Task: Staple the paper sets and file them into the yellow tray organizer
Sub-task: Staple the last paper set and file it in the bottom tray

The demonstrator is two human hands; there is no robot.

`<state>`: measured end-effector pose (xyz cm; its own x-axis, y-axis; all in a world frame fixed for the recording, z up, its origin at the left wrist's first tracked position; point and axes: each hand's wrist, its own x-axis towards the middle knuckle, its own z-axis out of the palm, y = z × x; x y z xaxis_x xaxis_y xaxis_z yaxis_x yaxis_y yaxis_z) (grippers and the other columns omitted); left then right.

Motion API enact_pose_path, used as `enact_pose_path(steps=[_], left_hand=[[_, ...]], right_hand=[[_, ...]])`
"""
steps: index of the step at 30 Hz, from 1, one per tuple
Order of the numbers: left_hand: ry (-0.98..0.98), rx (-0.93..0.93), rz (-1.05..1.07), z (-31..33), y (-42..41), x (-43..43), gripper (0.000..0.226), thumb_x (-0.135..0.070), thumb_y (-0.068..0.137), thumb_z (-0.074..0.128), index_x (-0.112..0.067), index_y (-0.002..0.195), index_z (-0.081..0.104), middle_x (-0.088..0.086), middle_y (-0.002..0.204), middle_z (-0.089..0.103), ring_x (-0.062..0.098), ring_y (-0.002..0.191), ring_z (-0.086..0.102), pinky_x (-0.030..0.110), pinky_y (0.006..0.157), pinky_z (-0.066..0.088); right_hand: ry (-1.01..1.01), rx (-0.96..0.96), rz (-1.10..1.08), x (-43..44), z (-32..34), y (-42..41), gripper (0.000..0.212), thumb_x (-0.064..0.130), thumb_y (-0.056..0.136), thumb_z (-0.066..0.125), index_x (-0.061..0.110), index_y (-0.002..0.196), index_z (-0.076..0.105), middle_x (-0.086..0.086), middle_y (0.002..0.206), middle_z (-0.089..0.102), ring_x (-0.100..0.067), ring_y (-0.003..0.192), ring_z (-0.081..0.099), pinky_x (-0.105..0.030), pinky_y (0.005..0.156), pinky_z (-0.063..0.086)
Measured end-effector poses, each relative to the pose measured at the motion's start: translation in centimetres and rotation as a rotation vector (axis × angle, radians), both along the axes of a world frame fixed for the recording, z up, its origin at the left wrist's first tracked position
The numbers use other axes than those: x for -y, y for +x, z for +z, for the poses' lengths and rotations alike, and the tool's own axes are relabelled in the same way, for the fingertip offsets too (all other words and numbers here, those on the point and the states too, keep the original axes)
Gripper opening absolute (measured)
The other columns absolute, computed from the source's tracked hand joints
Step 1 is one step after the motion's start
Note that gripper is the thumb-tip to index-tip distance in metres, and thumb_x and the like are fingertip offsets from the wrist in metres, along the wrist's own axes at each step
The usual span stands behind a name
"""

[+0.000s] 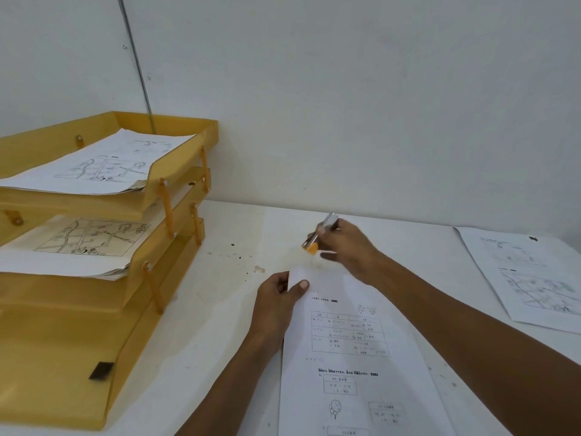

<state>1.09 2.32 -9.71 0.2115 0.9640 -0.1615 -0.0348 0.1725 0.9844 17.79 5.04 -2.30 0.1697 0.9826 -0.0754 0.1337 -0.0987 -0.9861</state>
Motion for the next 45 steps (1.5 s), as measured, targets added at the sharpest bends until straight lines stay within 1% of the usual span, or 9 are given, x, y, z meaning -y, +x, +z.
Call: enact_pose_path(steps=[4,11,16,18,22,28,32,39,45], left_hand=[[-0.012,-0.013,0.025,0.1,-0.2,0.1,0.015,-0.029,0.098,0.065,-0.017,0.102,0.072,0.001,0.099,0.078,0.026,0.096,0.075,0.048,0.093,0.059],[-0.071,0.103,0.032,0.8,-0.3,0.3,0.019,-0.034,0.097,0.066,-0.017,0.101,0.074,0.005,0.104,0.078,0.033,0.105,0.072,0.052,0.098,0.056],[-0.164,0.145,0.028,1.0,-0.7,0.3,0.032,-0.041,0.097,0.065,-0.011,0.104,0.074,0.008,0.108,0.078,0.033,0.109,0.072,0.055,0.103,0.053],[-0.192,0.185,0.018,1.0,-0.9,0.3,0.033,-0.037,0.099,0.064,-0.007,0.109,0.072,0.011,0.11,0.078,0.034,0.109,0.072,0.053,0.102,0.054],[-0.275,0.298,-0.029,1.7,-1.5,0.3,0.033,-0.032,0.103,0.058,-0.004,0.114,0.072,0.012,0.11,0.078,0.029,0.104,0.075,0.044,0.095,0.058],[-0.362,0.472,0.009,2.9,-2.3,0.2,0.033,-0.027,0.102,0.06,-0.001,0.121,0.069,0.013,0.111,0.078,0.025,0.1,0.077,0.038,0.079,0.062],[-0.334,0.486,0.03,3.1,-2.9,0.4,0.036,-0.026,0.101,0.062,0.0,0.124,0.068,0.018,0.116,0.076,0.032,0.11,0.073,0.039,0.08,0.064],[-0.202,0.455,0.127,4.0,-4.1,0.3,0.036,-0.011,0.092,0.073,-0.001,0.126,0.065,0.02,0.118,0.074,0.033,0.106,0.071,0.047,0.098,0.057],[0.004,0.244,0.165,5.9,-5.7,1.0,0.033,-0.014,0.094,0.07,-0.014,0.126,0.062,0.009,0.113,0.074,0.025,0.096,0.072,0.037,0.078,0.06]], right_hand=[[-0.005,0.261,-0.251,0.6,-0.1,4.4,0.026,0.028,0.095,0.064,0.014,0.116,0.055,-0.013,0.102,0.066,-0.024,0.081,0.065,-0.033,0.072,0.05],[-0.271,1.133,-0.25,4.5,-2.9,11.5,0.025,0.038,0.091,0.063,0.025,0.113,0.063,-0.004,0.104,0.067,-0.028,0.098,0.061,-0.037,0.082,0.047],[-0.312,1.175,-0.255,5.1,-3.5,11.7,0.042,0.048,0.093,0.059,0.026,0.128,0.06,-0.008,0.118,0.061,-0.032,0.112,0.057,-0.039,0.09,0.044],[-0.144,1.209,-0.347,5.4,-3.4,11.0,0.044,0.044,0.095,0.057,0.021,0.132,0.058,-0.013,0.121,0.061,-0.036,0.114,0.054,-0.044,0.094,0.042],[0.254,0.929,-0.478,7.2,-3.7,8.8,0.029,0.031,0.097,0.055,0.019,0.124,0.06,-0.007,0.102,0.065,-0.025,0.104,0.054,-0.039,0.085,0.046],[-0.062,0.296,-0.225,9.8,-2.9,5.6,0.039,0.051,0.094,0.056,0.028,0.124,0.047,0.006,0.108,0.059,-0.013,0.101,0.057,-0.031,0.088,0.041],[-0.133,0.136,-0.125,9.7,-2.7,5.8,0.029,0.04,0.09,0.069,0.02,0.11,0.07,-0.002,0.109,0.075,-0.023,0.103,0.07,-0.049,0.1,0.051],[-0.063,-0.141,-0.228,10.0,-1.8,4.7,0.02,0.01,0.096,0.061,0.009,0.115,0.066,-0.008,0.108,0.076,-0.029,0.101,0.071,-0.044,0.089,0.056],[-0.089,-0.201,-0.16,10.3,-0.8,3.5,0.019,0.019,0.095,0.064,0.012,0.112,0.068,-0.008,0.111,0.075,-0.028,0.096,0.07,-0.045,0.09,0.053]])
